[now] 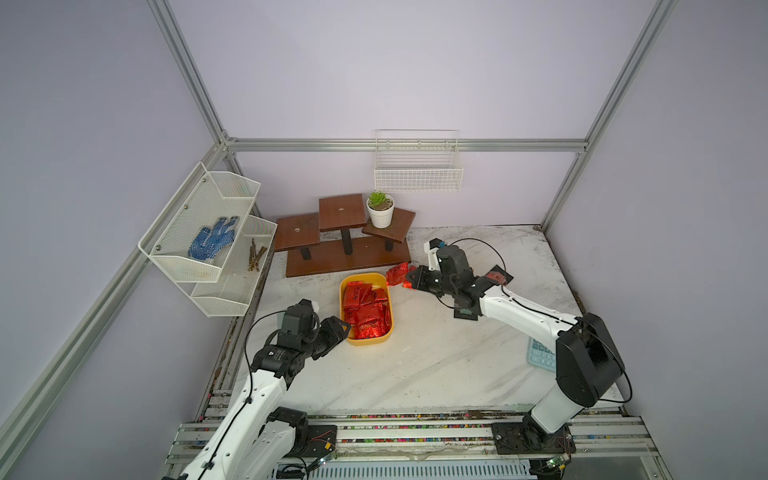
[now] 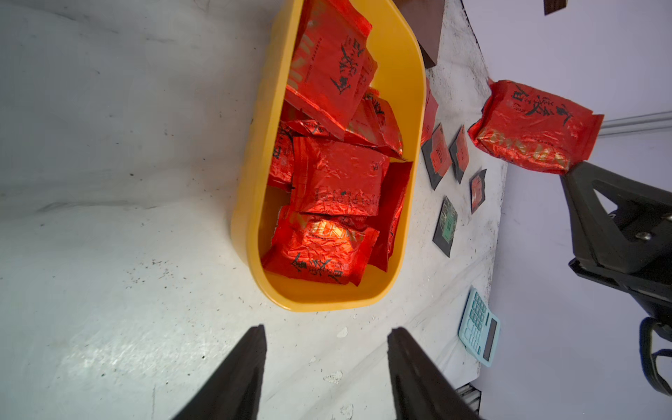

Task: Take the tea bags out of the storage box
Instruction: Pick up the tea bag from the storage box, then place the tea bag at the center of the board.

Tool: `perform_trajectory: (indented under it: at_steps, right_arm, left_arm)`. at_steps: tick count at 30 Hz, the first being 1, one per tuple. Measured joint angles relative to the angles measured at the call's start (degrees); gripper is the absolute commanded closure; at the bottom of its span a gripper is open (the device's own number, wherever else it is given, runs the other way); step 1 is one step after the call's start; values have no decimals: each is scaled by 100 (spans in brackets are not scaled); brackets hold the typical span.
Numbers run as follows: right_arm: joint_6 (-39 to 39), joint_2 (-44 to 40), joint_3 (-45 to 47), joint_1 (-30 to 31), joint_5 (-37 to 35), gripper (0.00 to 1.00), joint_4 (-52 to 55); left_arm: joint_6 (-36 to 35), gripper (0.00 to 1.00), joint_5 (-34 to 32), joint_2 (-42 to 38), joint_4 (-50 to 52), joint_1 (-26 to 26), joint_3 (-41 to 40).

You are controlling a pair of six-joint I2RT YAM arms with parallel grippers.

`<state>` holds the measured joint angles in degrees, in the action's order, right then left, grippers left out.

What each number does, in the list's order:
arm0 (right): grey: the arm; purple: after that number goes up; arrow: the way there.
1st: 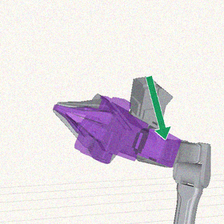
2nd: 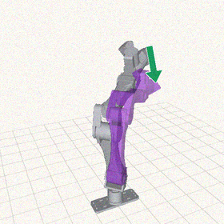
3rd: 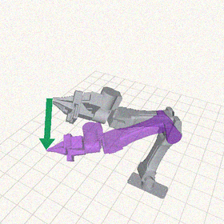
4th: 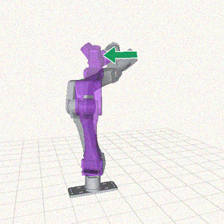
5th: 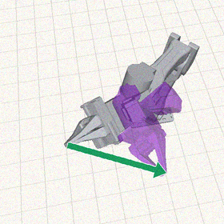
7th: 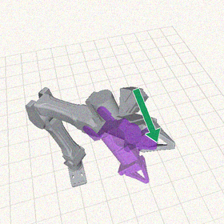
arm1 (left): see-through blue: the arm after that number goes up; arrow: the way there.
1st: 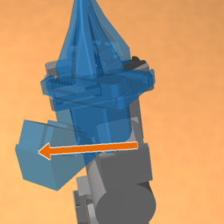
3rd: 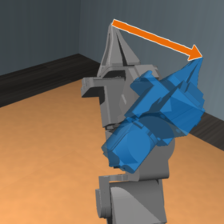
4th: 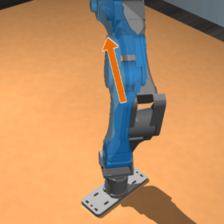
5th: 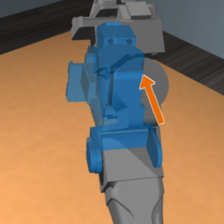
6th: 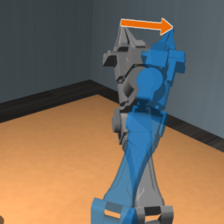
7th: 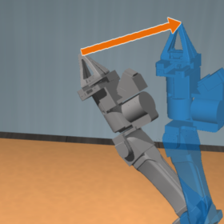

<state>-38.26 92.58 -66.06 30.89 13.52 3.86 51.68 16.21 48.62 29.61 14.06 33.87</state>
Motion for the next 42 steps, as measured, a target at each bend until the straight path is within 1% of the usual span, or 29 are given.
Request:
perform_trajectory:
  at_steps: [5, 10, 15, 22, 26, 31, 32, 33, 35, 37, 40, 42]
  right_arm:
    - [-4, -529, 758, -511, 144, 100, -90]
    - [-22, -730, 1421, -708, 365, 100, -280]
    - [-157, -627, 1882, -717, 675, 100, -599]
    - [-588, 179, 2094, -719, 1147, 100, -1423]
    - [-772, 527, 2120, -719, 1268, 100, -1720]
    - [-804, 706, 2120, -719, 1292, 100, -1895]
    - [-802, 723, 2120, -719, 1287, 98, -1897]
    - [-796, 734, 2120, -721, 1272, 93, -1897]
    - [-778, 739, 2120, -734, 1202, 81, -1884]
    - [-706, 739, 2120, -756, 1123, 72, -1862]
    - [-590, 662, 2120, -804, 916, 64, -1663]
    - [-492, 544, 2120, -833, 772, 61, -1497]
  left_arm:
    - [94, 44, -205, 479, -271, 636, 138]
    - [177, 44, -330, 841, -540, 931, 205]
    - [203, 44, -407, 916, -651, 973, 205]
    - [227, 42, -619, 817, -612, 973, 205]
    - [225, 40, -763, 619, -549, 968, 205]
    - [214, 39, -850, 411, -420, 835, 205]
    - [212, 39, -852, 378, -404, 769, 205]
    - [212, 39, -852, 354, -398, 713, 205]
    - [205, 39, -841, 291, -365, 551, 205]
    - [173, 38, -815, 232, -332, 407, 205]
    - [127, 38, -745, 144, -267, 186, 205]
    - [103, 38, -695, 101, -219, 42, 205]
